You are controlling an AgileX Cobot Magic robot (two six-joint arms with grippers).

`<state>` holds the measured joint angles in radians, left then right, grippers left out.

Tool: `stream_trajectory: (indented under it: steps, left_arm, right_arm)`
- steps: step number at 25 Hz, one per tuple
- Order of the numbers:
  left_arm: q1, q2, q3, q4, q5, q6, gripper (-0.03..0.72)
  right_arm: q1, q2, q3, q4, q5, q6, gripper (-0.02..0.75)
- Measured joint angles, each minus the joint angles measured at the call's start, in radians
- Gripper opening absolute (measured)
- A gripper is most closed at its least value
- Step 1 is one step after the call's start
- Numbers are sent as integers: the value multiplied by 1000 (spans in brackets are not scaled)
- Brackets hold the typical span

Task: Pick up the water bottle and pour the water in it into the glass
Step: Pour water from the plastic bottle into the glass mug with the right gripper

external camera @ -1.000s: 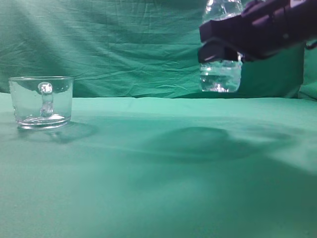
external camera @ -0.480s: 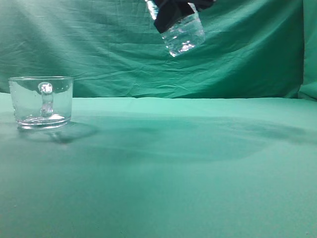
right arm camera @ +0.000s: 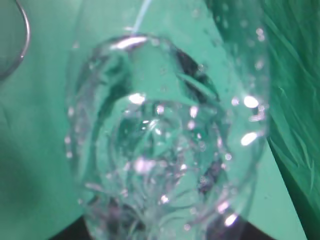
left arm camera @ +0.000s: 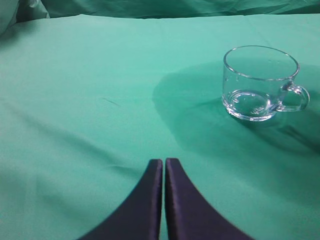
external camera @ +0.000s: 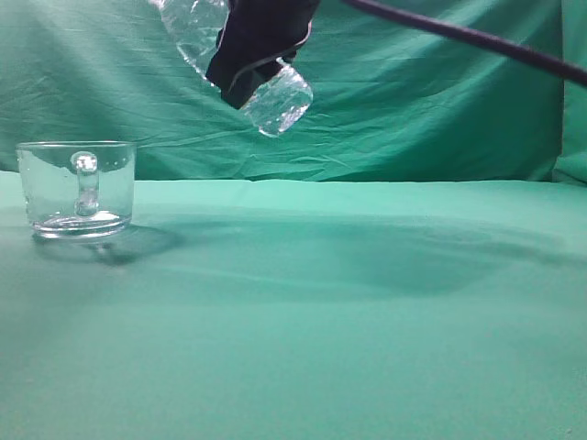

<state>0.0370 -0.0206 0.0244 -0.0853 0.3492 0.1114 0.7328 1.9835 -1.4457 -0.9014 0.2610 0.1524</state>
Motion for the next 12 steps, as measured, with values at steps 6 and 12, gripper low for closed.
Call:
stream_trajectory:
  steps: [6, 12]
  left_arm:
    - [0, 0, 0, 0, 0, 0, 0]
    - [0, 0, 0, 0, 0, 0, 0]
  right_arm:
    - [26, 91, -46, -134, 2, 0, 244]
    - [46, 143, -50, -273, 1, 0, 244]
